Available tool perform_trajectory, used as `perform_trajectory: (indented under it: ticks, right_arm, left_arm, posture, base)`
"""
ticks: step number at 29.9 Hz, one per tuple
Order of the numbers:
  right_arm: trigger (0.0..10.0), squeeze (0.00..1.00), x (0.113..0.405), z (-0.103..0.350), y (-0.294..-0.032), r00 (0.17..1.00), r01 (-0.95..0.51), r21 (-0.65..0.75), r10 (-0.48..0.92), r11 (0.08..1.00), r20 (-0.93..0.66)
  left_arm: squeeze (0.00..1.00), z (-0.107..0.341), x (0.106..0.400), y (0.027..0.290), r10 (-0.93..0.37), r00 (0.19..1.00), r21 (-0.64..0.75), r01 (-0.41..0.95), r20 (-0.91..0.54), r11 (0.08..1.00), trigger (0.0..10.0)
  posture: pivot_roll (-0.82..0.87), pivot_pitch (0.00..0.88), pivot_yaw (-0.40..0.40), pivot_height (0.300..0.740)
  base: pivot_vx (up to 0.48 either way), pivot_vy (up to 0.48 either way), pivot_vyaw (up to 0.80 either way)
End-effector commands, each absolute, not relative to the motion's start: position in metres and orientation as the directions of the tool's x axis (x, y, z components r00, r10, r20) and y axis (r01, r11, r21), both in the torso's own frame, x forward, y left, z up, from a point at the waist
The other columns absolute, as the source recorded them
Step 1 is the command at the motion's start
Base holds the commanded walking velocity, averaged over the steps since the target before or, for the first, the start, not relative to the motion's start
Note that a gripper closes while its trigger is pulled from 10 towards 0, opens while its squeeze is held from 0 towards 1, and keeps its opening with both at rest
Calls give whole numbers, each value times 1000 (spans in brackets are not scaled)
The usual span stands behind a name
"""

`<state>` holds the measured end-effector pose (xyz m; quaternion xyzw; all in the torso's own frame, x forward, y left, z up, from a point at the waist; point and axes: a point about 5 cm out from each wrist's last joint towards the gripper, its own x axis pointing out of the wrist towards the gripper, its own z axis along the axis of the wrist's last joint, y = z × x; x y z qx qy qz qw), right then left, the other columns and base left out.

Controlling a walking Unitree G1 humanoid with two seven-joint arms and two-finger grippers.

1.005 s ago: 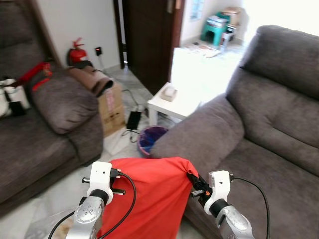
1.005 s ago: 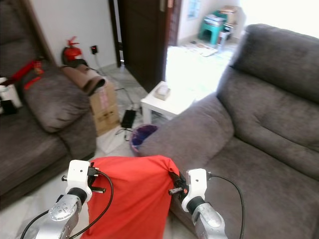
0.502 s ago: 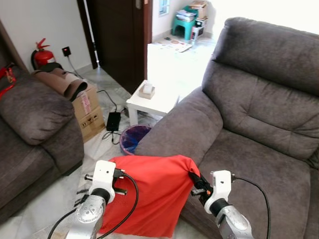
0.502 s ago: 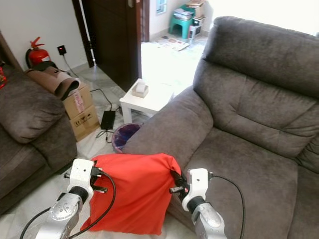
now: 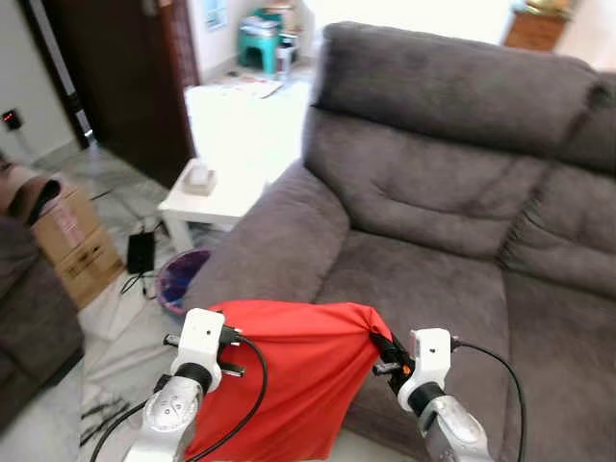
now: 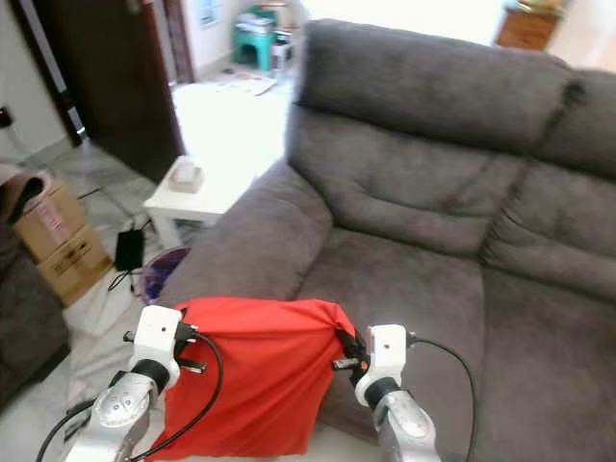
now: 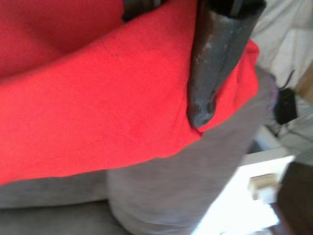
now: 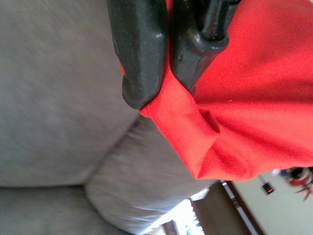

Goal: Move the pillow to the sofa from floor

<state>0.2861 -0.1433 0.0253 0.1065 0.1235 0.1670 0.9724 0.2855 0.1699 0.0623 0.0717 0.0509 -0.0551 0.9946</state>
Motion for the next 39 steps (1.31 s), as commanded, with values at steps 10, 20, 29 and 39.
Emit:
perform_trajectory:
  ticks: [10,20,29,39]
  right_arm:
    - [10000,0,290,31,-159,944,-240,224,281,945,-174]
    - [10000,0,292,33,-162,946,-237,222,276,946,-167]
    - [10000,0,297,39,-159,950,-246,232,281,941,-134]
    - [10000,0,298,39,-158,952,-243,238,278,940,-128]
  left_arm:
    - [0,85,293,163,-132,991,150,132,-5,980,10000]
    - [0,80,287,167,-128,992,167,130,-22,977,10000]
    - [0,78,285,171,-109,994,167,112,-26,980,10000]
    - [0,78,285,171,-111,994,179,113,-24,977,10000]
  posture:
    - [103,73,-10,740]
    - [99,78,-15,740]
    - [103,81,-19,740]
    - [105,81,-22,740]
  base:
    - [0,0,-800]
    - [0,0,-800]
    - [0,-145,-245]
    - [0,-290,0]
